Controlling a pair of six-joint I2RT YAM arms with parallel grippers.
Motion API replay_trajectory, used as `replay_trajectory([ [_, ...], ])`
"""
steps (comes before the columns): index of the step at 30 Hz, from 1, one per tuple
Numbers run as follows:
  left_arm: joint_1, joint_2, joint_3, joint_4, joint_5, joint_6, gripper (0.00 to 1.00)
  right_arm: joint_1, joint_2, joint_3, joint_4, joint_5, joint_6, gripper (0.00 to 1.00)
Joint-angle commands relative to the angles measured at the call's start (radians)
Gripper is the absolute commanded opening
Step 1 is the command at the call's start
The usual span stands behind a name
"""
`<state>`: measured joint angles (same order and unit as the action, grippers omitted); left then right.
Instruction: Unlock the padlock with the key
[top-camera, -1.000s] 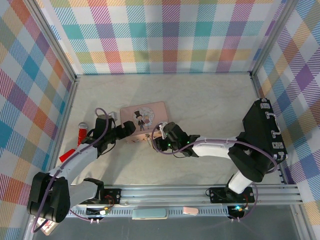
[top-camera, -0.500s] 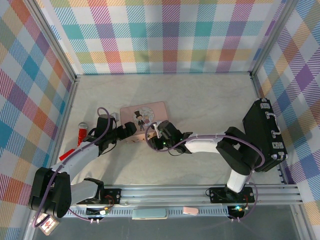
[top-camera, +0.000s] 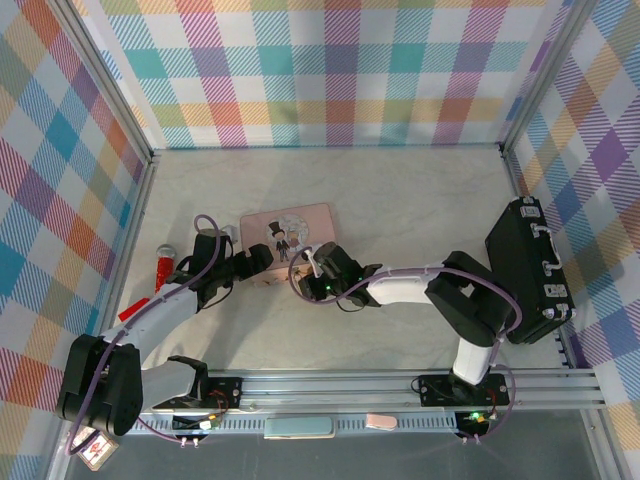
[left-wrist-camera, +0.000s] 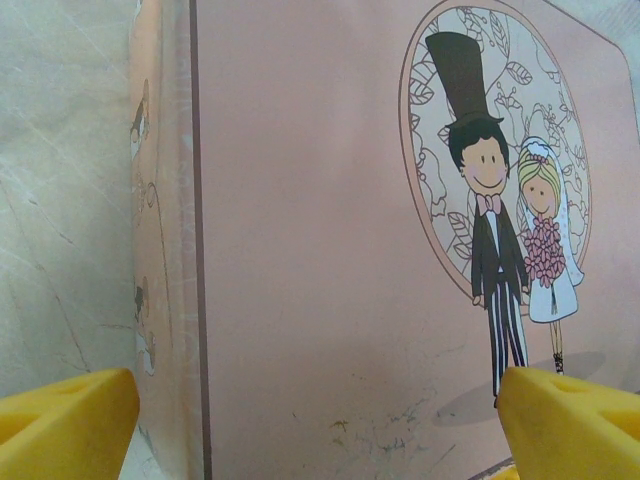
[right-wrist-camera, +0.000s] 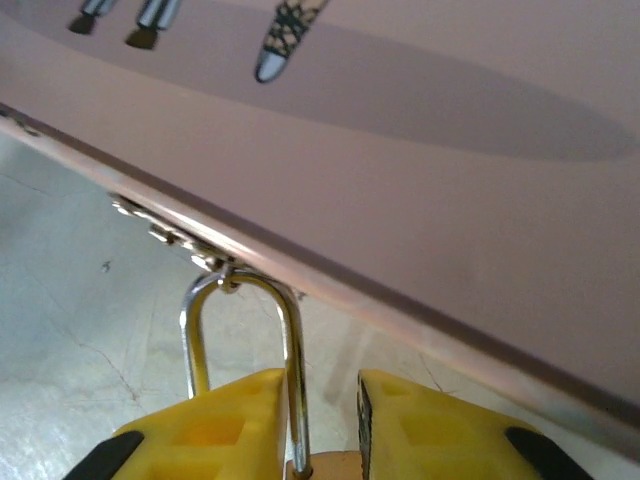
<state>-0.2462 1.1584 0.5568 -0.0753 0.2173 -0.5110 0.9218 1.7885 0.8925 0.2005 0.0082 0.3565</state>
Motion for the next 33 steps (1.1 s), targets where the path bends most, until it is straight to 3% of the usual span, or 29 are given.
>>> replay_trajectory([
  [1, 0.01, 0.004, 0.026, 0.003, 0.005, 0.0, 0.92, -0.005, 0.015, 0.03, -0.001, 0.013, -0.017, 0.24],
  [11, 0.01, 0.033, 0.027, 0.017, 0.023, -0.002, 0.92, -0.005, 0.046, 0.059, -0.009, -0.005, -0.015, 0.19],
  [17, 0.01, 0.031, 0.027, -0.012, -0.02, -0.005, 0.91, -0.006, 0.046, 0.07, -0.035, 0.001, -0.001, 0.11],
  [26, 0.009, 0.074, 0.043, -0.042, -0.054, -0.109, 0.89, -0.006, 0.031, 0.047, 0.02, 0.023, 0.173, 0.0],
  [33, -0.04, 0.096, 0.018, 0.007, -0.043, -0.167, 0.86, -0.006, 0.021, 0.04, 0.03, 0.092, 0.307, 0.0],
])
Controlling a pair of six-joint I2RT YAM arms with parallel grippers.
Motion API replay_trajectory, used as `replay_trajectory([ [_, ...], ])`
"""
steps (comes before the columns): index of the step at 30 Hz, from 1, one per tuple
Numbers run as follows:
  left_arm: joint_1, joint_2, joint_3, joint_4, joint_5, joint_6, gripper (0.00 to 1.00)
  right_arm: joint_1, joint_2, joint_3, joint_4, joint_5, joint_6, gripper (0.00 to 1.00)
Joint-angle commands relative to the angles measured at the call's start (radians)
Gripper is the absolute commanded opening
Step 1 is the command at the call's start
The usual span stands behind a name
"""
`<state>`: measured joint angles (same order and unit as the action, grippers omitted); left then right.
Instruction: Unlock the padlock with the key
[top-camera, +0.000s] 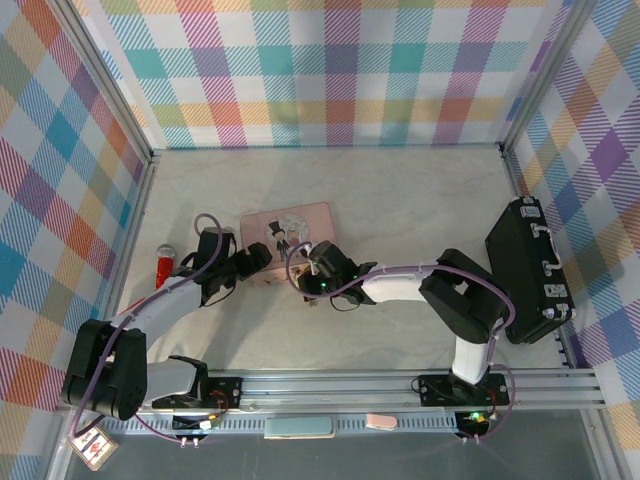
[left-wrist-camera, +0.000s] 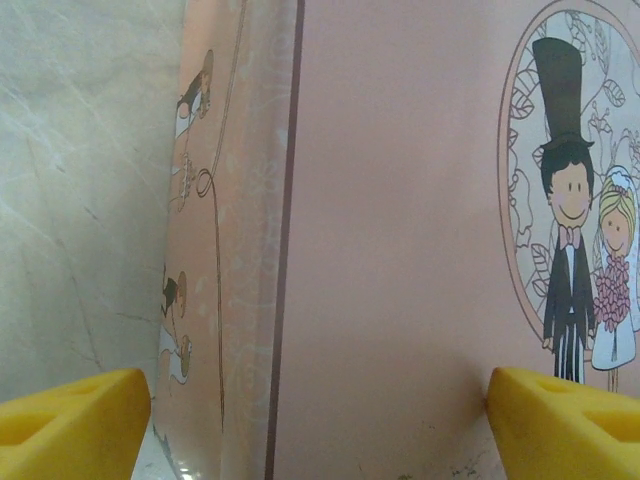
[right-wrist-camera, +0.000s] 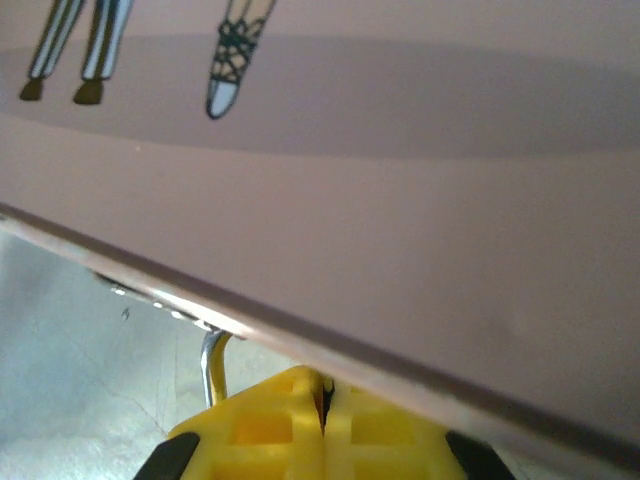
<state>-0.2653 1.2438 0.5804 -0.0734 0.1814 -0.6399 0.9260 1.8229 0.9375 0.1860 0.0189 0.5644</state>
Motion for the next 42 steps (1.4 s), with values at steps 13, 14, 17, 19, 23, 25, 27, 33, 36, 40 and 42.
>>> replay_trajectory([
  [13, -0.129, 0.036, -0.013, 0.01, -0.1, -0.116, 0.85, -0.011, -0.078, -0.091, 0.083, 0.254, 0.279, 0.0],
  [14, -0.136, 0.04, -0.013, 0.012, -0.103, -0.122, 0.85, -0.011, -0.08, -0.091, 0.085, 0.257, 0.283, 0.0],
  [17, -0.154, 0.043, -0.016, 0.018, -0.121, -0.137, 0.85, -0.012, -0.085, -0.091, 0.085, 0.267, 0.3, 0.0],
  [19, -0.161, 0.046, -0.016, 0.024, -0.12, -0.134, 0.85, -0.013, -0.089, -0.092, 0.086, 0.274, 0.313, 0.0],
  [23, -0.168, 0.056, -0.014, 0.032, -0.113, -0.128, 0.85, -0.03, -0.087, -0.139, 0.166, 0.269, 0.412, 0.0],
  [25, -0.173, 0.062, -0.015, 0.033, -0.112, -0.13, 0.85, -0.042, -0.08, -0.157, 0.212, 0.254, 0.459, 0.0],
  [27, -0.177, 0.064, -0.016, 0.038, -0.114, -0.134, 0.85, -0.044, -0.082, -0.16, 0.227, 0.263, 0.48, 0.0],
  [33, -0.206, 0.089, -0.014, 0.066, -0.109, -0.132, 0.84, -0.052, -0.088, -0.185, 0.276, 0.288, 0.542, 0.0],
  [36, -0.212, 0.092, -0.016, 0.064, -0.117, -0.136, 0.84, -0.059, -0.084, -0.188, 0.294, 0.273, 0.564, 0.0],
  [40, -0.212, 0.091, -0.014, 0.048, -0.133, -0.134, 0.84, -0.077, -0.077, -0.209, 0.341, 0.252, 0.616, 0.0],
  [42, -0.212, 0.09, -0.014, 0.042, -0.141, -0.134, 0.84, -0.085, -0.077, -0.21, 0.352, 0.242, 0.627, 0.0],
])
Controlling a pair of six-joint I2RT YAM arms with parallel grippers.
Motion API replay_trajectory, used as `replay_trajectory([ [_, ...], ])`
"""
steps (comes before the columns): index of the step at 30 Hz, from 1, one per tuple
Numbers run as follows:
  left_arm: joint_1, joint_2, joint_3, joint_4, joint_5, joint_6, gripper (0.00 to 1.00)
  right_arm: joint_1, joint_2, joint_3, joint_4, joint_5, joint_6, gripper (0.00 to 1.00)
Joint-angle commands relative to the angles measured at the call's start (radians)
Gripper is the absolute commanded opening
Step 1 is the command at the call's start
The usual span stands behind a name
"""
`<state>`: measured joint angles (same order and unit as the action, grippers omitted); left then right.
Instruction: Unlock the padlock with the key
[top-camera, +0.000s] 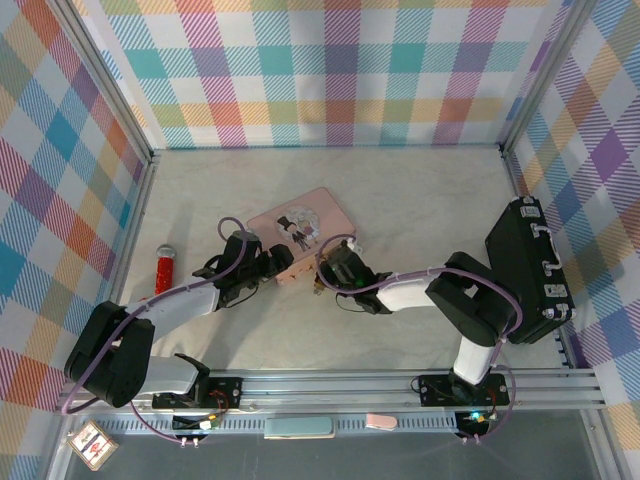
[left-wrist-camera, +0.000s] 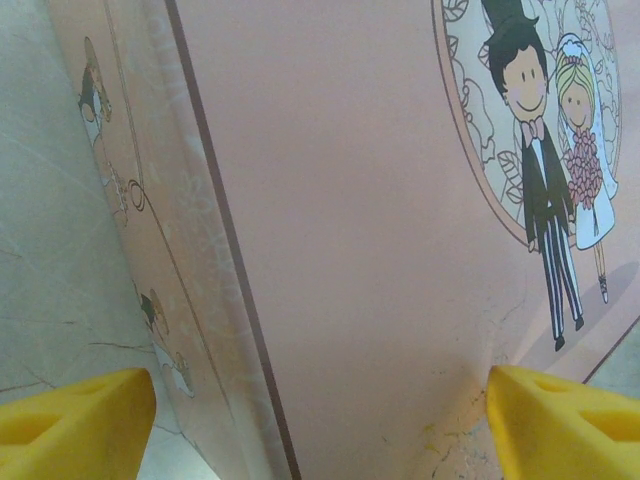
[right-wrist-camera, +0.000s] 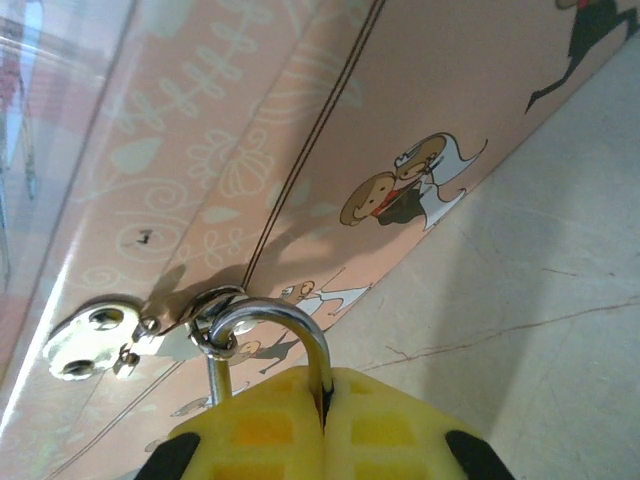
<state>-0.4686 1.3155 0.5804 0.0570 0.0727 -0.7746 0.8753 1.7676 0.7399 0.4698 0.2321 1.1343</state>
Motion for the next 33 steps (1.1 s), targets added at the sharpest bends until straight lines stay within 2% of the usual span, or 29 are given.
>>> replay_trajectory([
  [1, -0.008, 0.019, -0.014, -0.09, -0.035, 0.001, 0.84, -0.037, -0.023, -0.012, 0.072, 0.025, 0.058, 0.0],
  [26, -0.008, 0.055, 0.008, -0.108, -0.034, 0.008, 0.83, -0.082, -0.039, -0.034, 0.117, -0.001, 0.104, 0.0],
  [33, -0.008, 0.092, 0.022, -0.115, -0.025, 0.004, 0.83, -0.083, -0.024, -0.07, 0.21, 0.003, 0.179, 0.0],
])
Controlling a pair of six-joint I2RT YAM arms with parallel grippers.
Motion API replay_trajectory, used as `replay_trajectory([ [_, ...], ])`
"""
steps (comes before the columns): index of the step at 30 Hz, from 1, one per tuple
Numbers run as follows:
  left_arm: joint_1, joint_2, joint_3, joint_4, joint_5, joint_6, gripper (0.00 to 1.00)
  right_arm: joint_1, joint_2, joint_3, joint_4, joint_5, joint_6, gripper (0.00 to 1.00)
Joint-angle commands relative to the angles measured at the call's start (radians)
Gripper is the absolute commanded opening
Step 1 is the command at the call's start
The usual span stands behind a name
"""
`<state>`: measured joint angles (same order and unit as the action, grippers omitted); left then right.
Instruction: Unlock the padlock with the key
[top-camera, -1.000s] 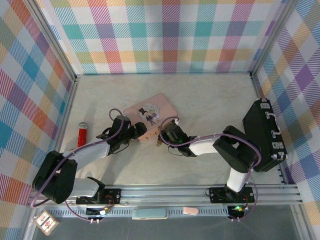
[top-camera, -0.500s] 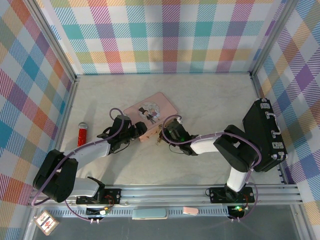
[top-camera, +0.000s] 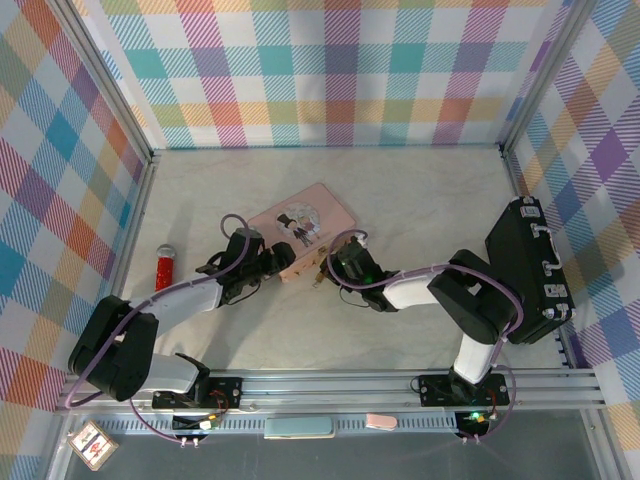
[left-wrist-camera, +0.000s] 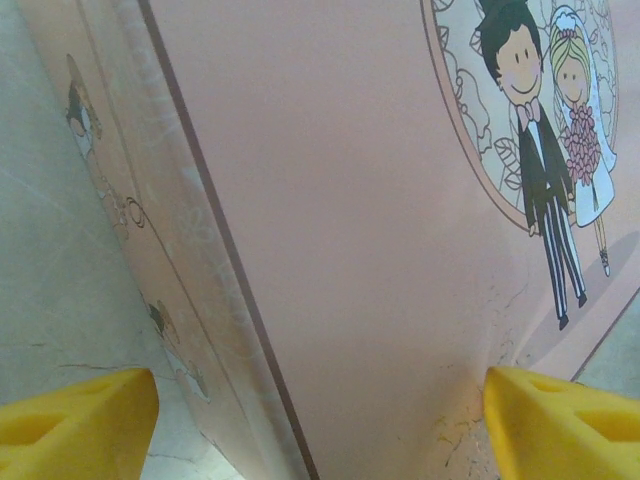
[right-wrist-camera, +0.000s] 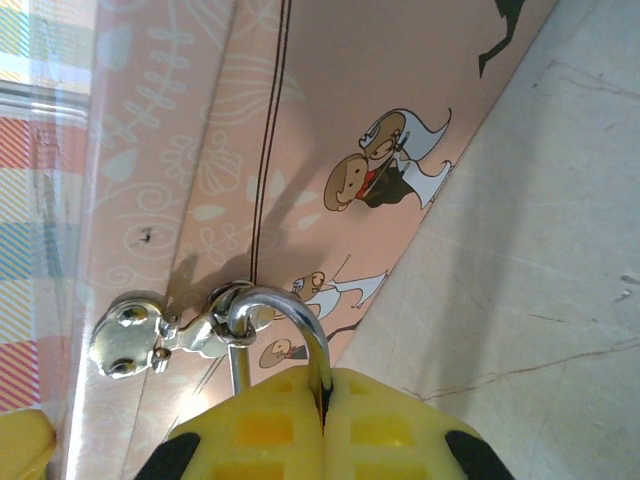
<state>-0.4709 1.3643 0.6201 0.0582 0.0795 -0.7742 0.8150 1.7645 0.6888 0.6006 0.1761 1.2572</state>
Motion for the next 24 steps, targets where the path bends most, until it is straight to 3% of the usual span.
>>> replay_trajectory([
  [1, -0.005, 0.046, -0.017, -0.113, -0.03, 0.002, 0.83, -0.024, -0.017, -0.018, 0.087, 0.059, 0.062, 0.0],
  [24, -0.006, 0.053, -0.023, -0.1, -0.027, -0.01, 0.82, -0.023, 0.038, -0.04, 0.142, 0.151, 0.22, 0.0],
])
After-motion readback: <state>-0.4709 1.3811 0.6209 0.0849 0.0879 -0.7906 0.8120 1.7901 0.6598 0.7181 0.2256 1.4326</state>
